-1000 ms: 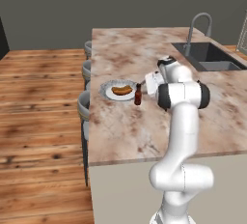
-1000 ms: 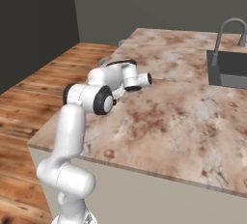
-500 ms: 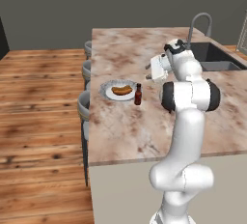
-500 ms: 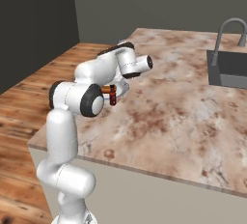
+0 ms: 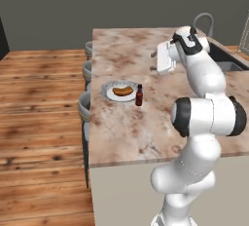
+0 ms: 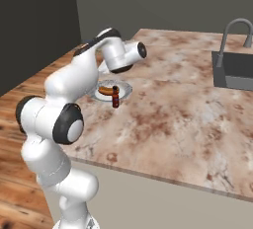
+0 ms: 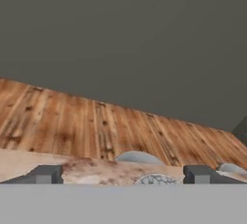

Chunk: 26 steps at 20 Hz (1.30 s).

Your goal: Move the hot dog bun to the plate on the dining table and place the condiment next to that plate. Then navigate to the fridge and take the sausage and place it on the plate as well.

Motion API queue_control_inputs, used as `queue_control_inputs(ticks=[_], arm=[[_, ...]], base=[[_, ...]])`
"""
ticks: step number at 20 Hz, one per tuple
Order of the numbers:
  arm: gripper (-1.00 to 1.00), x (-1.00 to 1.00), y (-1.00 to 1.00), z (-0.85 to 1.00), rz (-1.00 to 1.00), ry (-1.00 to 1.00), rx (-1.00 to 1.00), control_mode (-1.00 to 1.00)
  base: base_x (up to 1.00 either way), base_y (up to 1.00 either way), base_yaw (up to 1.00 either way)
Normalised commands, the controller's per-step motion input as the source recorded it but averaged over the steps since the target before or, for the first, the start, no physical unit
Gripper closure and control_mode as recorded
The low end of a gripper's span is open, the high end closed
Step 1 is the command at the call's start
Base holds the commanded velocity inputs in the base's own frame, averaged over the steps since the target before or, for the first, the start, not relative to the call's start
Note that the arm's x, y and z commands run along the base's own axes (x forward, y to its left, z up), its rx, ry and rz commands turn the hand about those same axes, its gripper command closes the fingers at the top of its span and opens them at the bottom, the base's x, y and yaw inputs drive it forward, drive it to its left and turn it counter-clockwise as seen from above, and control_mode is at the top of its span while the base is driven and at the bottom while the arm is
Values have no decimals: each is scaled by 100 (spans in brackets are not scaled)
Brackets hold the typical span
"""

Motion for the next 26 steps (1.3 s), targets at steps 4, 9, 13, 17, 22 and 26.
queue_control_inputs(ticks=[4,9,13,17,22,26], arm=[[-100,-100,34,100,-35,8,1,-100],[-100,-61,0,52,-55,35,5,-100],[-100,-28,-3,26,-60,54,0,-100],[-100,-52,-31,14,-49,53,0,-100],[-100,-94,-23,-8,-30,28,-1,-100],[-100,-100,0,-25,-5,-15,-1,-100]], base=[[0,0,0],[0,0,0],[0,0,0],[0,0,0],[0,0,0],[0,0,0]])
